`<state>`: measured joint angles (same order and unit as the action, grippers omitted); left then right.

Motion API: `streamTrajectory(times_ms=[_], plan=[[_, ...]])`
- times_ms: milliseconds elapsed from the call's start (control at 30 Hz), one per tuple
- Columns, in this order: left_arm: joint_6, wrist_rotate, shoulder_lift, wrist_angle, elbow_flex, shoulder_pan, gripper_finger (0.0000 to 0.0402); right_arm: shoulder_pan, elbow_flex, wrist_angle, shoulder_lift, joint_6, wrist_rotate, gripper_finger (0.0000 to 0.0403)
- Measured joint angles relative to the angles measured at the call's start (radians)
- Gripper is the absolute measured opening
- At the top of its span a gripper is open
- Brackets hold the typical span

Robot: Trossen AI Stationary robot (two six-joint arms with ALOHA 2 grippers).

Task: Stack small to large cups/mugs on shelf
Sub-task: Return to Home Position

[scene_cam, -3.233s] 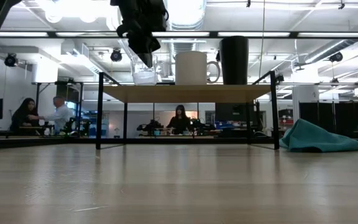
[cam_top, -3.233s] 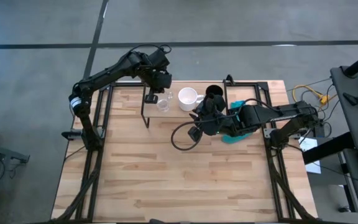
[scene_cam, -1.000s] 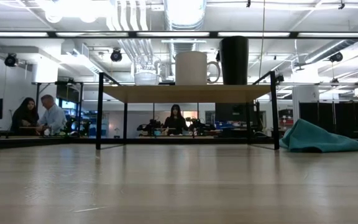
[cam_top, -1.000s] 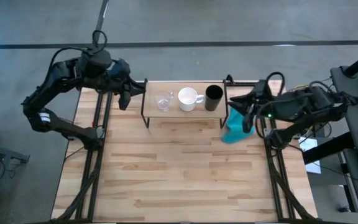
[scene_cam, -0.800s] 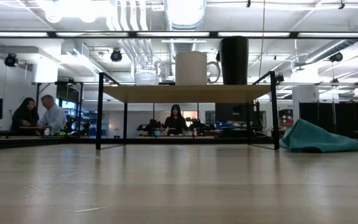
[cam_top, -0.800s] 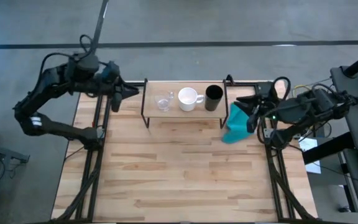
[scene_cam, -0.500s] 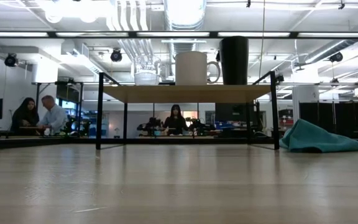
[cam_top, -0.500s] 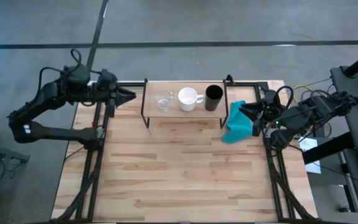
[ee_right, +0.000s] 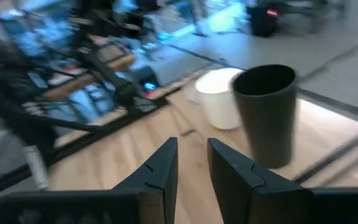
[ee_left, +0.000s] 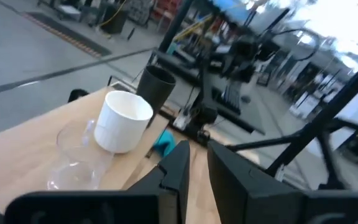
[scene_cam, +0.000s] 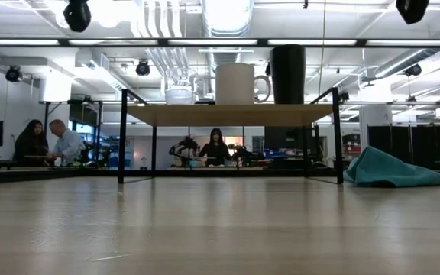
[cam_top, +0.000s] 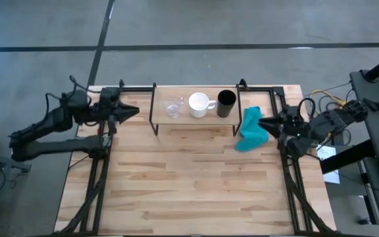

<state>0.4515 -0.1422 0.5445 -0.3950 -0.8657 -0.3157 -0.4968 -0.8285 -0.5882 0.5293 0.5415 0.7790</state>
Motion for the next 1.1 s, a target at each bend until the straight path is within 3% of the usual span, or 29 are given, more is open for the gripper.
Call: streamTrajectory(times_ms=[367, 600, 867, 1100], plan=[[0.042, -0.04, -0.249, 0.208, 0.339, 0.0, 0.0044, -0.001, 0.245, 0.368, -0.243, -0.329, -0.29, 0.0082], [0.065, -0.071, -0.364, 0.418, 0.524, 0.0, 0.0044, -0.001, 0.352, 0.364, -0.353, -0.319, -0.294, 0.0082], [0.117, -0.097, -0.459, 0.512, 0.678, 0.0, 0.0044, -0.001, 0.495, 0.401, -0.528, -0.315, -0.293, 0.0082], [0.121, -0.101, -0.519, 0.575, 0.789, 0.001, 0.0044, 0.0, 0.628, 0.476, -0.53, -0.265, -0.277, 0.0082]])
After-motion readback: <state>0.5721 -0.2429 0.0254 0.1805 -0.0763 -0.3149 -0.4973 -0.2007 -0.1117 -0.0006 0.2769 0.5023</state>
